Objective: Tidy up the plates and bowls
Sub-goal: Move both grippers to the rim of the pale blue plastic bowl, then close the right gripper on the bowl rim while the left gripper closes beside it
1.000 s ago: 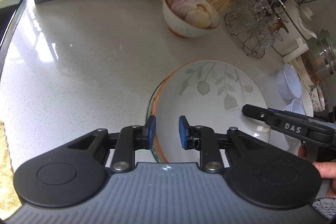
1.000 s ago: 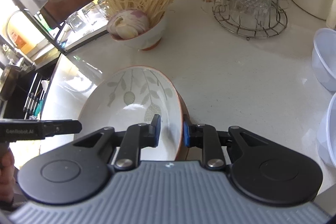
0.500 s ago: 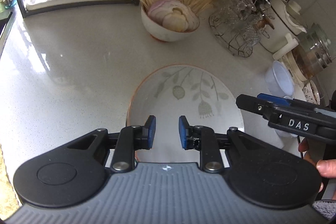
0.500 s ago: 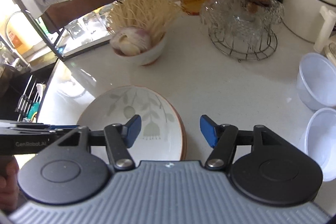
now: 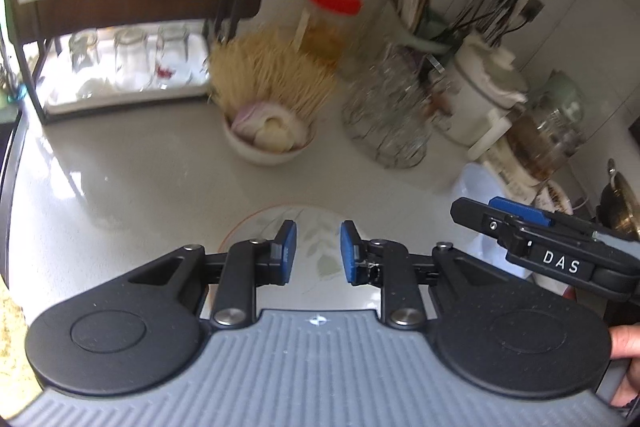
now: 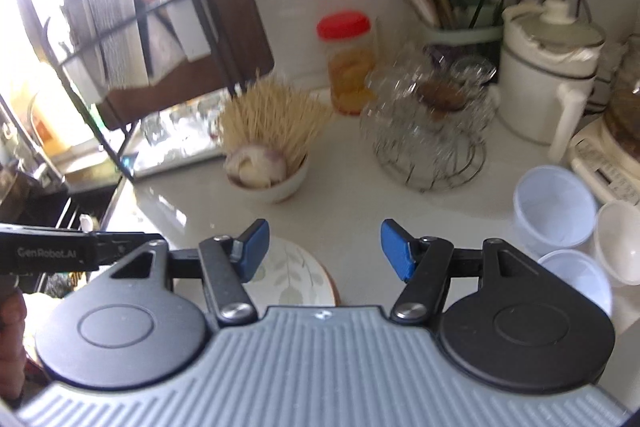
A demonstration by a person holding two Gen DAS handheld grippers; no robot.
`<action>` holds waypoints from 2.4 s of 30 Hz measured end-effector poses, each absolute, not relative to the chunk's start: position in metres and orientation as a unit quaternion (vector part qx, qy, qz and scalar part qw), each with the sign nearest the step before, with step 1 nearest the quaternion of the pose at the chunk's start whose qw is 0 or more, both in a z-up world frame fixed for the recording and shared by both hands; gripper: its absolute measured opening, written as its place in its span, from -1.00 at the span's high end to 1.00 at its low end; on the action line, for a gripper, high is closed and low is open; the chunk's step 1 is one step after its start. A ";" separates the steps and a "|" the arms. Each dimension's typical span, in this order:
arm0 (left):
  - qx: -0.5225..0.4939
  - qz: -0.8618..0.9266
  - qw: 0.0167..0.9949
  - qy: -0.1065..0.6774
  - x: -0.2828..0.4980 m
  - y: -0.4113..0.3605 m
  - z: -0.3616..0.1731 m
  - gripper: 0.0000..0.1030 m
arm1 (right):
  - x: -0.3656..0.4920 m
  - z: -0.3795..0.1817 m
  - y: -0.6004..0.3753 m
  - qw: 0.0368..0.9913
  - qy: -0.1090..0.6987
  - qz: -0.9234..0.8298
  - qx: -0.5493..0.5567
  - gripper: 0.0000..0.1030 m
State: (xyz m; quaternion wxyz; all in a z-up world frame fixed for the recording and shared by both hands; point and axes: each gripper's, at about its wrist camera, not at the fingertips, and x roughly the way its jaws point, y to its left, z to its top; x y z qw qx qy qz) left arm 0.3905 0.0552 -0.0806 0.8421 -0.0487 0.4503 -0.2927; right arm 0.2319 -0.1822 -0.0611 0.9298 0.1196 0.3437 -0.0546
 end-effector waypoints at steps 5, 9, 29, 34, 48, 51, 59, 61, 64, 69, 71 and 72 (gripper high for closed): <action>-0.048 -0.298 0.849 0.433 0.376 0.047 -0.057 0.47 | 0.211 -0.038 -0.187 0.940 0.314 -0.066 0.117 -0.25; -0.044 -0.301 0.853 0.425 0.362 0.040 -0.045 0.47 | 0.195 -0.025 -0.189 0.946 0.297 -0.073 0.109 -0.25; -0.063 -0.253 0.862 0.435 0.295 -0.032 -0.065 0.47 | 0.138 -0.039 -0.257 0.941 0.315 -0.065 0.107 -0.25; -0.061 -0.251 0.860 0.440 0.285 -0.058 -0.070 0.45 | 0.127 -0.049 -0.283 0.938 0.319 -0.071 0.118 -0.25; -0.053 -0.272 0.838 0.469 0.285 -0.136 -0.116 0.14 | 0.106 -0.097 -0.364 0.909 0.348 -0.147 0.173 -0.25; -0.051 -0.279 0.831 0.479 0.290 -0.152 -0.130 0.06 | 0.105 -0.113 -0.377 0.899 0.360 -0.164 0.187 -0.25; -0.050 -0.290 0.808 0.510 0.303 -0.188 -0.172 0.05 | 0.106 -0.149 -0.410 0.874 0.383 -0.195 0.227 -0.23; -0.049 -0.291 0.804 0.516 0.306 -0.195 -0.181 0.05 | 0.108 -0.155 -0.415 0.868 0.389 -0.195 0.238 -0.15; -0.049 -0.290 0.799 0.525 0.311 -0.204 -0.192 0.06 | 0.111 -0.162 -0.422 0.863 0.396 -0.187 0.251 -0.06; -0.061 -0.301 0.787 0.535 0.317 -0.215 -0.205 0.07 | 0.118 -0.173 -0.428 0.858 0.403 -0.172 0.266 0.08; -0.064 -0.310 0.784 0.535 0.319 -0.220 -0.210 0.08 | 0.120 -0.175 -0.429 0.861 0.396 -0.158 0.279 0.10; -0.065 -0.311 0.784 0.533 0.320 -0.223 -0.211 0.13 | 0.121 -0.177 -0.430 0.863 0.391 -0.152 0.282 0.17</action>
